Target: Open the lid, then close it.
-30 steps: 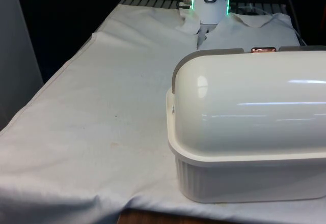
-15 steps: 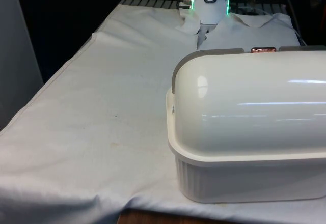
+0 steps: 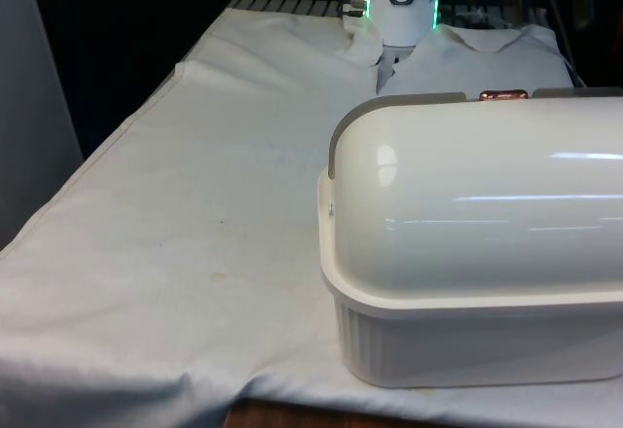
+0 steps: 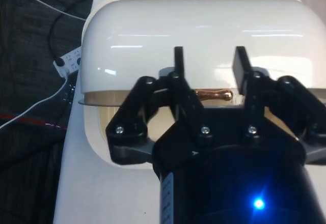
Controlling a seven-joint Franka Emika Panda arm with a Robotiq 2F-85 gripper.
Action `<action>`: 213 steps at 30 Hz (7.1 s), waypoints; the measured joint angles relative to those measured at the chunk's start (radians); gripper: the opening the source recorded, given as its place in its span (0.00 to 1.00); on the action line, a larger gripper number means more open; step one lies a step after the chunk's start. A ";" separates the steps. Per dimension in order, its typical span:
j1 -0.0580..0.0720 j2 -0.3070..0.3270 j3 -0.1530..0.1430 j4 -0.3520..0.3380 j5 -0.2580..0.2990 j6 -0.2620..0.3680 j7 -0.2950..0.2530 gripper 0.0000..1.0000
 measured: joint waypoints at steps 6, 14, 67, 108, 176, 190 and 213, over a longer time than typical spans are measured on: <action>0.000 0.000 0.000 0.000 0.000 0.000 0.000 0.14; 0.001 0.002 0.000 0.000 0.000 0.000 0.003 0.00; -0.012 0.060 -0.001 -0.021 0.008 -0.007 -0.008 0.00; -0.011 0.026 -0.002 -0.053 0.004 -0.094 -0.014 0.00; -0.011 0.036 0.000 -0.112 0.009 -0.456 -0.059 0.00; -0.006 -0.019 0.004 -0.198 0.007 -0.461 -0.071 0.00; 0.000 -0.169 0.012 -0.357 0.005 -0.458 -0.071 0.00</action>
